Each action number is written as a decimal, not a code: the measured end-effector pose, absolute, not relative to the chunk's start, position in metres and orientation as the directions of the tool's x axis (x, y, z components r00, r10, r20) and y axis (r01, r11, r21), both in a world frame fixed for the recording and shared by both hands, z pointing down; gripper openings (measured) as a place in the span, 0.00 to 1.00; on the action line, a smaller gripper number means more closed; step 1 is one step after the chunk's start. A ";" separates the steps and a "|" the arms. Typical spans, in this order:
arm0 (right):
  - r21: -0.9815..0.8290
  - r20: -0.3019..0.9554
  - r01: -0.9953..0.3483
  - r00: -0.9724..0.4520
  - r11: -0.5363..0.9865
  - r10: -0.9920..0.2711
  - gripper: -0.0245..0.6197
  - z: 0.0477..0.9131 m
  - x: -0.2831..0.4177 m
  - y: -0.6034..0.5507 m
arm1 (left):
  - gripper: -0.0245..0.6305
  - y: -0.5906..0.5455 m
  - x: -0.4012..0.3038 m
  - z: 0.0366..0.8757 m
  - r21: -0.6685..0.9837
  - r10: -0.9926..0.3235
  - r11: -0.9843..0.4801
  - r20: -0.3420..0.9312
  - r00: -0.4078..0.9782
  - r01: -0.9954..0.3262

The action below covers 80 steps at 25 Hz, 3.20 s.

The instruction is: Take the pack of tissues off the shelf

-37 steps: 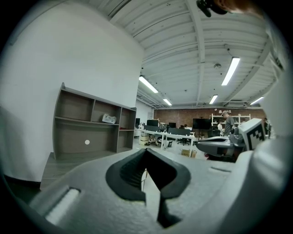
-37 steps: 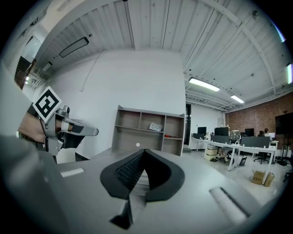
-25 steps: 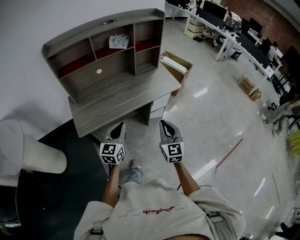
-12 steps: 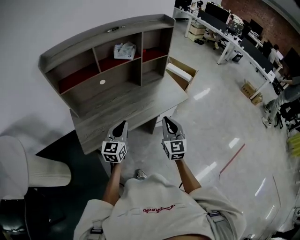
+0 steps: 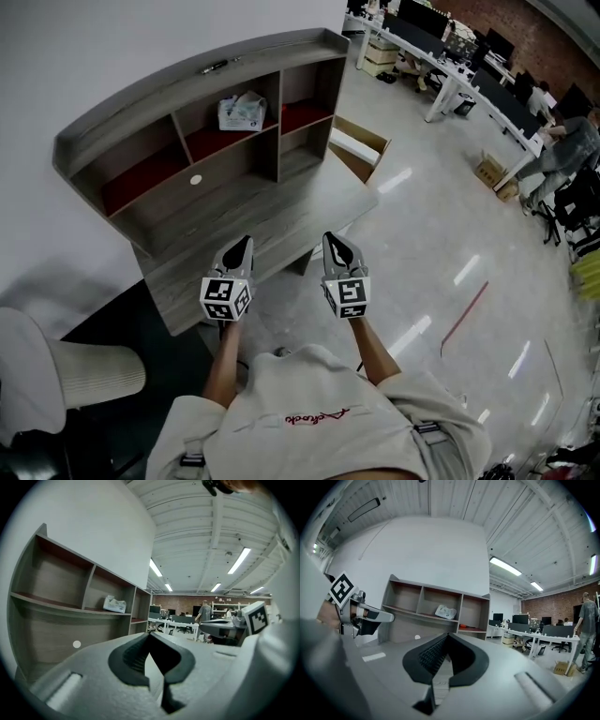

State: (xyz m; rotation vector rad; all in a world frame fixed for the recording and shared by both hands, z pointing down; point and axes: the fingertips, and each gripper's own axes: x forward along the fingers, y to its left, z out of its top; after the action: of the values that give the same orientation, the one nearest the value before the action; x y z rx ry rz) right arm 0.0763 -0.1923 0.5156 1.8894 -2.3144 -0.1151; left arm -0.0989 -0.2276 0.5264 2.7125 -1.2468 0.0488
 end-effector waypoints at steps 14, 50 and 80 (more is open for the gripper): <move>0.147 0.102 -0.971 -0.176 0.190 -0.979 0.05 0.539 0.098 -0.259 | 0.04 -0.297 -0.076 0.541 0.130 -0.739 -0.651 0.115 0.664 -0.748; 0.053 0.010 -0.862 -0.504 0.504 -0.864 0.05 0.506 0.123 -0.540 | 0.04 -0.545 -0.036 0.468 -0.002 -0.904 -0.415 0.119 0.411 -0.910; 0.062 0.087 -0.862 -0.498 0.504 -0.863 0.25 0.487 -0.015 -0.598 | 0.04 -0.534 -0.098 0.493 0.124 -0.836 -0.535 0.061 0.545 -0.835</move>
State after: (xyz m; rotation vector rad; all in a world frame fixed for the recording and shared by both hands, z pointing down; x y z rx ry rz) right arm -0.0149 -0.5983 0.4870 1.5138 -2.6305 -0.0165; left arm -0.0981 -0.5343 0.4928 2.6373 -1.4355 -0.0084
